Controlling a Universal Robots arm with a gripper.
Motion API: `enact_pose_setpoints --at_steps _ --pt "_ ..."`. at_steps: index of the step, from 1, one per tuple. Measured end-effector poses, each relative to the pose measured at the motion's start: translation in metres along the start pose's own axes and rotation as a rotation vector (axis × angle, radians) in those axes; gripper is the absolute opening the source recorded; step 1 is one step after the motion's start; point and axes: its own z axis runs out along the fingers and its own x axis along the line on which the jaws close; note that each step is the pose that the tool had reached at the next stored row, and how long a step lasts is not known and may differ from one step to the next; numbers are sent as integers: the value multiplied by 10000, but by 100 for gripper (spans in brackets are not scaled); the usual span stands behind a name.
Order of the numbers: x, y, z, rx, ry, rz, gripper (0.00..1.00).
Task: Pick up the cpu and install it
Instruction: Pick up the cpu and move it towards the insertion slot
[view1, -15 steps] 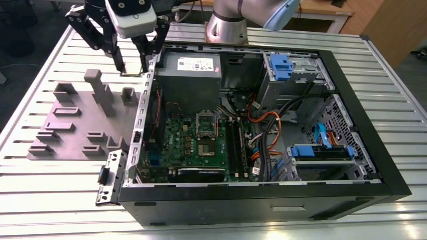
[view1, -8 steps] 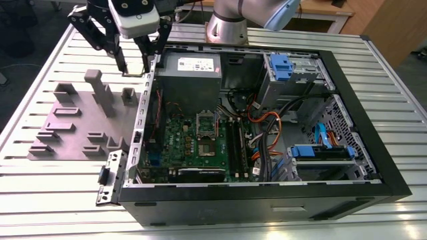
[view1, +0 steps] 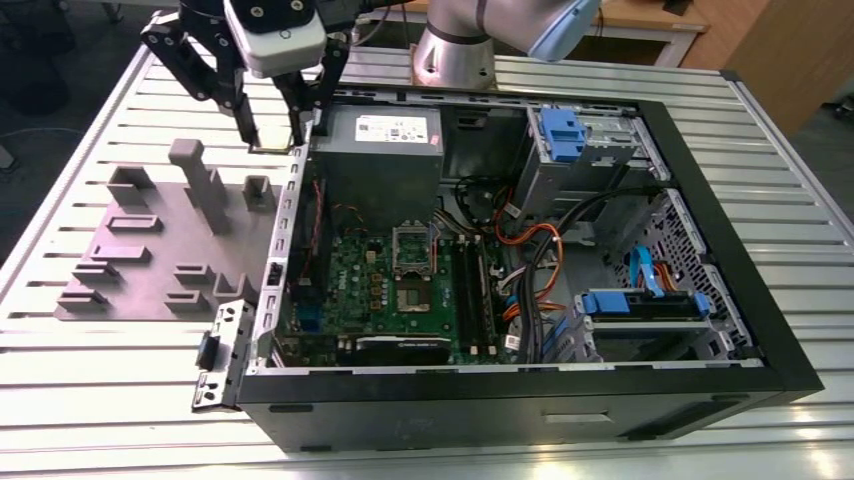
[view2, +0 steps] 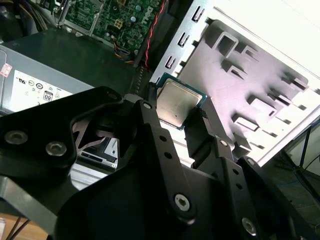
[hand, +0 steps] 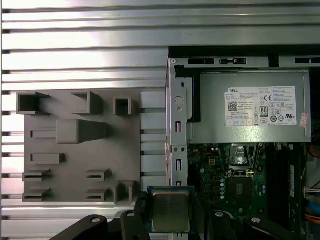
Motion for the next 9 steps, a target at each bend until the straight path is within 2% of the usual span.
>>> enact_pose_setpoints --at_steps 9 --pt "-43 2 -1 0 0 0 47"
